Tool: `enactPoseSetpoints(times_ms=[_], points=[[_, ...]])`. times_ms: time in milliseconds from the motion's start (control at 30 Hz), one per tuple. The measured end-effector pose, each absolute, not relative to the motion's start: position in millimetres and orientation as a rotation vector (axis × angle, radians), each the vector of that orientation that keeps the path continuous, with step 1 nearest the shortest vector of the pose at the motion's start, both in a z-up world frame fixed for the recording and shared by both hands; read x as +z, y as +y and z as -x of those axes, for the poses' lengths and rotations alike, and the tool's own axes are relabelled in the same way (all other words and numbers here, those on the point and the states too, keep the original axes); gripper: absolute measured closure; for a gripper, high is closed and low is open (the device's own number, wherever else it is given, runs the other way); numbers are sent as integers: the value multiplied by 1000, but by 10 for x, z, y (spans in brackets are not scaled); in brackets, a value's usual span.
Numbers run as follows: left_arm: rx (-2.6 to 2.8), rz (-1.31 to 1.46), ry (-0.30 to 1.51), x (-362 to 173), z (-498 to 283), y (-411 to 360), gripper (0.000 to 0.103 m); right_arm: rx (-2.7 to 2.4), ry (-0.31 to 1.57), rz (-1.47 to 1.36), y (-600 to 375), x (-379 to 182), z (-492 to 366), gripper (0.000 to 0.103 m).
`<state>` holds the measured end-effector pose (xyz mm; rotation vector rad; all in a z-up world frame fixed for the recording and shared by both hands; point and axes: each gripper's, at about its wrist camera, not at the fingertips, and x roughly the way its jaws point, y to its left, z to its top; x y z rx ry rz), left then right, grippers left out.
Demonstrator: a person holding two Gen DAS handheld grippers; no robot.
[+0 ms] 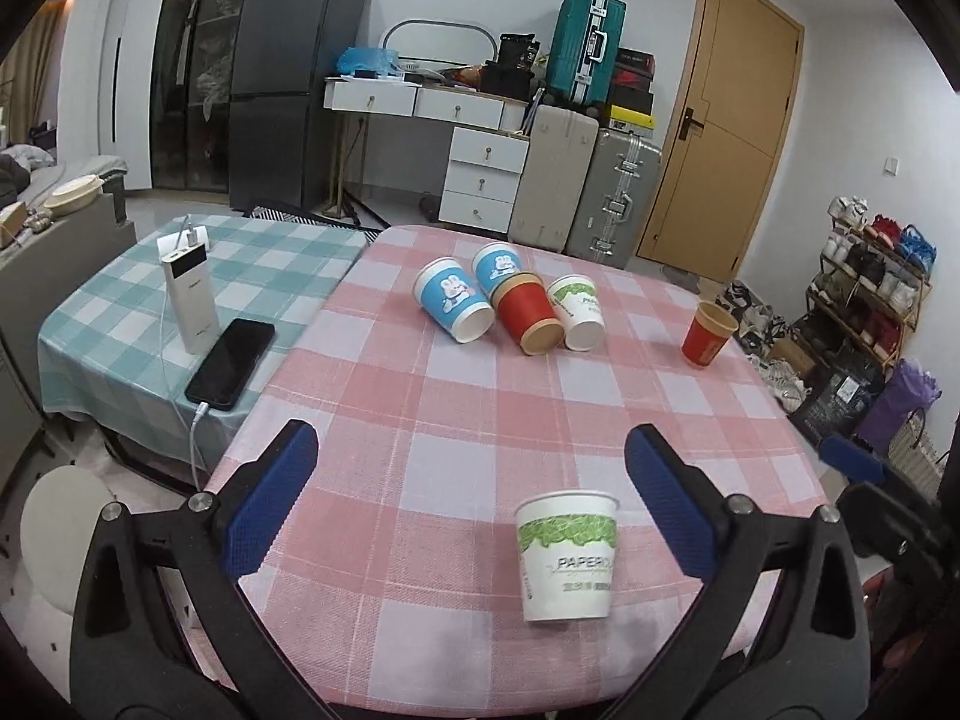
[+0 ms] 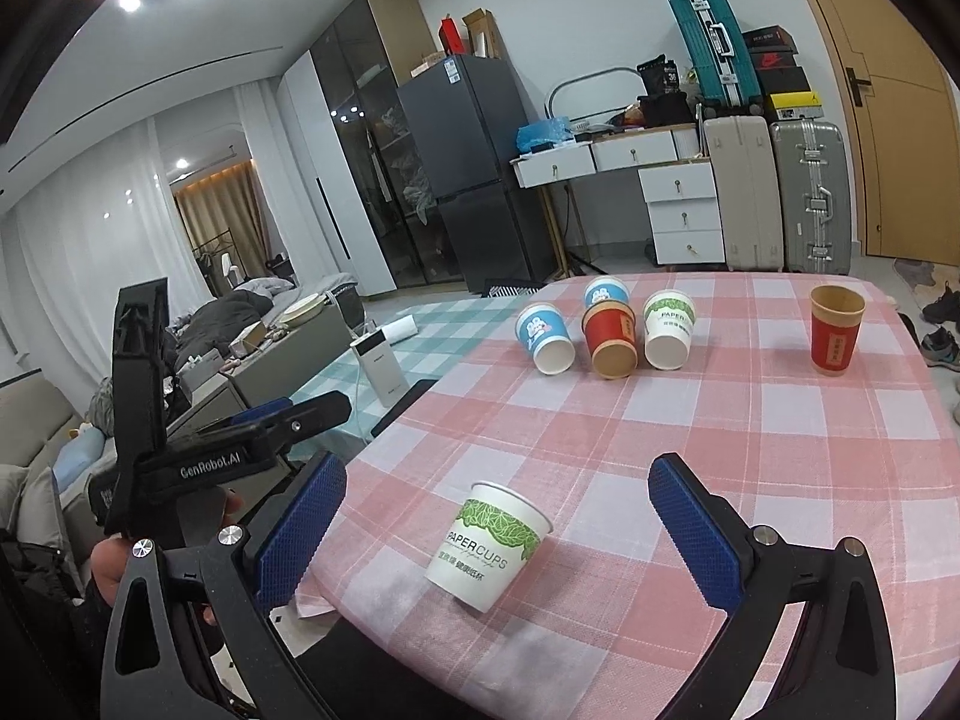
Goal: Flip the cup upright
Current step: 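Bring the right gripper to the white cup and close on its body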
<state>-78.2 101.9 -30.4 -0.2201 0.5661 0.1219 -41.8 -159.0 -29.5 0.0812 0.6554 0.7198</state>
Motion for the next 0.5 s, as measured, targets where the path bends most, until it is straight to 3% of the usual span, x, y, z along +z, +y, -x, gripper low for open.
enactPoseSetpoints(times_ms=[100, 500], points=[[217, 131, 580, -397, 821, 1018, 1, 734, 698, -78, -1544, -343, 363, 0], [114, 235, 636, -662, 1053, 1167, 1, 788, 928, -160, -1320, -749, 59, 0]])
